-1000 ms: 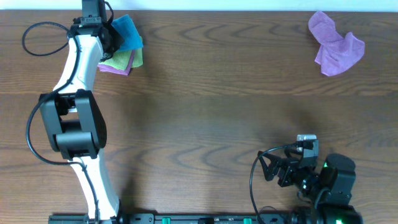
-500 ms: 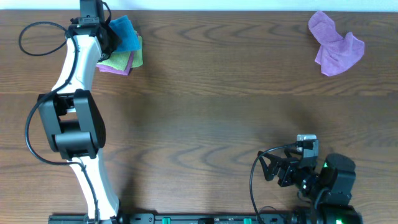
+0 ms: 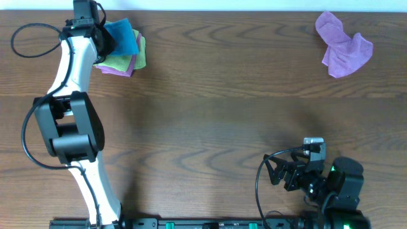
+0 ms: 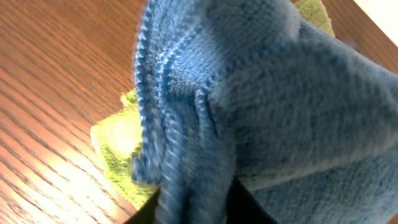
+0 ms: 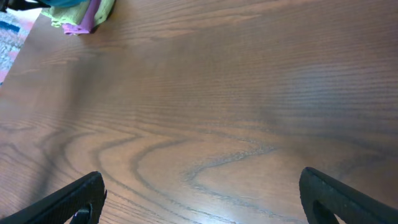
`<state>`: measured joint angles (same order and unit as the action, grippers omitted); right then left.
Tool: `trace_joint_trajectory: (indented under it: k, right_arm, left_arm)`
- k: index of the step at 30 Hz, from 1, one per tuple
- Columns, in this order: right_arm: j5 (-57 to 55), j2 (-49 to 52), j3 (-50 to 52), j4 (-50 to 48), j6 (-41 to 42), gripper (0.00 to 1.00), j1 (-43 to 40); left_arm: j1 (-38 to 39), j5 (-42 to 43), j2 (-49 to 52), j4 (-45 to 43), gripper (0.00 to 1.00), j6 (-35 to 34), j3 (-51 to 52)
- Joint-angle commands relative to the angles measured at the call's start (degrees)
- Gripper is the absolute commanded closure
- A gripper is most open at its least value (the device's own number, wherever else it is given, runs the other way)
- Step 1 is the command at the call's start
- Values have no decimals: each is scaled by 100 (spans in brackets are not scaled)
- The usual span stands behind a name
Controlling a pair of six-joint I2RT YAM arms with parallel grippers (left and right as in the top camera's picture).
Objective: Fold the cloth
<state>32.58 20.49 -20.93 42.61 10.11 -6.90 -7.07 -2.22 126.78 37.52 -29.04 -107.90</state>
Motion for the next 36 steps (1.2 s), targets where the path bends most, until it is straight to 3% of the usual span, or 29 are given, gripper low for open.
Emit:
trace_joint_trajectory:
  k: [1, 10, 18, 27, 30, 33, 36]
  right_arm:
    - [22, -28, 7, 7, 57, 1, -42]
    - [22, -28, 7, 7, 57, 1, -42]
    - [22, -28, 7, 7, 57, 1, -42]
    - [22, -28, 7, 7, 57, 1, -42]
    - [22, -28, 7, 7, 57, 1, -42]
    - [22, -28, 7, 7, 57, 1, -42]
    - [22, -28, 7, 7, 57, 1, -42]
  left_arm:
    - [-48, -138, 61, 28, 67, 83, 15]
    - [-48, -138, 11, 87, 32, 404, -79]
    - [-57, -140, -177, 146, 21, 492, -271]
    - [-81, -433, -595, 297, 21, 581, -291]
    - [-79, -350, -745, 256, 38, 586, -291]
    - [-74, -37, -822, 136, 80, 564, -291]
    - [-72, 295, -824, -2, 94, 273, -291]
